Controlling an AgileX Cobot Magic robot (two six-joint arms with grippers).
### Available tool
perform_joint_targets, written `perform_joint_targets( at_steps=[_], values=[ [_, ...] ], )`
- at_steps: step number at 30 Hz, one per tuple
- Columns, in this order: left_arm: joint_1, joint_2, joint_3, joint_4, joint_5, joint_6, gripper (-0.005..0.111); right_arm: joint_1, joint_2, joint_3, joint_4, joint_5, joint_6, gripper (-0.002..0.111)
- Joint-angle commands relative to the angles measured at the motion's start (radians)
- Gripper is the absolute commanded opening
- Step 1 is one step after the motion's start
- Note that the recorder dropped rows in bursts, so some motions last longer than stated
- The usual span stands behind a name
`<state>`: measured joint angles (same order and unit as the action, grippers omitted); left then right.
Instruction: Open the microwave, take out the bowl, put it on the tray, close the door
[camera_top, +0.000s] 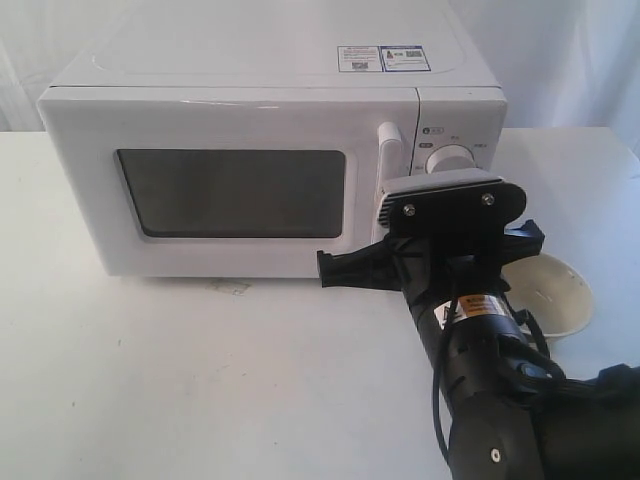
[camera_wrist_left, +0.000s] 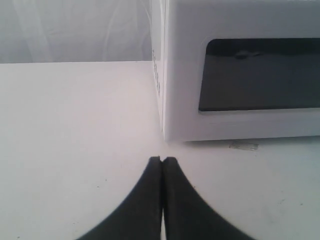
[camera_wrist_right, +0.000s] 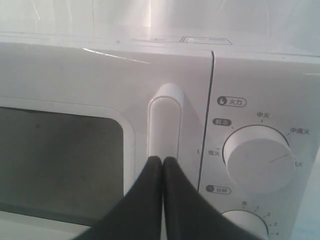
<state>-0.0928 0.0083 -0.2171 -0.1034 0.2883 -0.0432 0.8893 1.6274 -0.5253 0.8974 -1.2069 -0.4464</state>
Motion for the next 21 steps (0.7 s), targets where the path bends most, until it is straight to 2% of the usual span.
perform_joint_targets(
  at_steps=[1,9,17,21],
  values=[
    [0.022,-0.008,0.056,0.070,-0.058,-0.005,0.000,0.005,-0.008,0.009,-0.002,-0.014,-0.001,0.000],
    [0.045,-0.008,0.212,0.184,-0.138,-0.001,0.000,0.005,-0.008,0.009,-0.002,-0.014,-0.001,0.000],
    [0.045,-0.008,0.217,0.189,-0.057,0.017,0.000,0.005,-0.008,0.009,-0.001,-0.014,-0.001,0.000],
    [0.045,-0.008,0.217,0.189,-0.057,0.025,0.000,0.005,-0.008,0.009,-0.001,-0.014,-0.001,0.000]
  ],
)
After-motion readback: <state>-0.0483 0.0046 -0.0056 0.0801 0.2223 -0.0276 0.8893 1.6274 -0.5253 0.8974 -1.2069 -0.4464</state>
